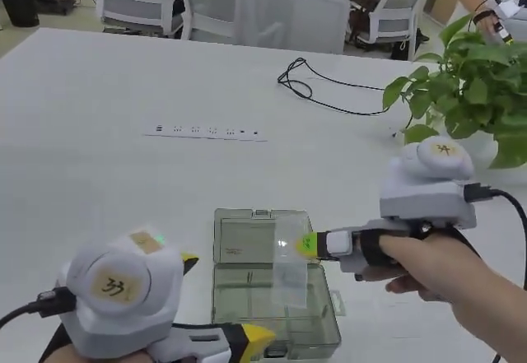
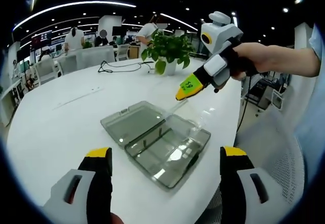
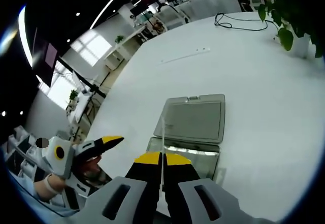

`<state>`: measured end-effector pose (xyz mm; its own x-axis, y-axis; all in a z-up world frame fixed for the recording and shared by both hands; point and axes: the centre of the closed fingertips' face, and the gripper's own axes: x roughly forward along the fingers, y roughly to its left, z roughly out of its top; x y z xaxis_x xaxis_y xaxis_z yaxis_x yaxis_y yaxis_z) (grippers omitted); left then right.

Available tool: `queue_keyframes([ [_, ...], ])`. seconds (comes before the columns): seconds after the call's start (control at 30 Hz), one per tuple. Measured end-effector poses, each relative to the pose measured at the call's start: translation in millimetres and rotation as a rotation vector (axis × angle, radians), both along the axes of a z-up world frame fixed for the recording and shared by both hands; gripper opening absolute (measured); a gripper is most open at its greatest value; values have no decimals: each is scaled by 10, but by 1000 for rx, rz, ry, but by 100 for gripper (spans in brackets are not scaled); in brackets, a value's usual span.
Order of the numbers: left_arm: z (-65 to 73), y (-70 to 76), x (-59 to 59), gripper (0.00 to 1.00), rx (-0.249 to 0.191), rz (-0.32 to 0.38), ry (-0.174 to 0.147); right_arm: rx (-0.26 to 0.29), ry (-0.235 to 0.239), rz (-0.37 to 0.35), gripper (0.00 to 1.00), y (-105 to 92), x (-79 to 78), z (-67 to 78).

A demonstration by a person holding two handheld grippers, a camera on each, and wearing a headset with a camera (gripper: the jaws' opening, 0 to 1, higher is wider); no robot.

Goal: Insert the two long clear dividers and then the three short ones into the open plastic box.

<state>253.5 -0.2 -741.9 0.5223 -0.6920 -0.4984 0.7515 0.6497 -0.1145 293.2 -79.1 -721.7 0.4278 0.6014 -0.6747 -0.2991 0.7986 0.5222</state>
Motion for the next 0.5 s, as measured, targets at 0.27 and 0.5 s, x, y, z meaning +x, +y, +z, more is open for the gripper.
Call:
queue_keyframes([
  [0.27,-101,81,-41,100,36,-14,-17,-84,85,34,2,-119,28,-121],
  [0.5,-145,80,-72,100,32,-12,-6,-149,189,50,2,-158,9,-227],
])
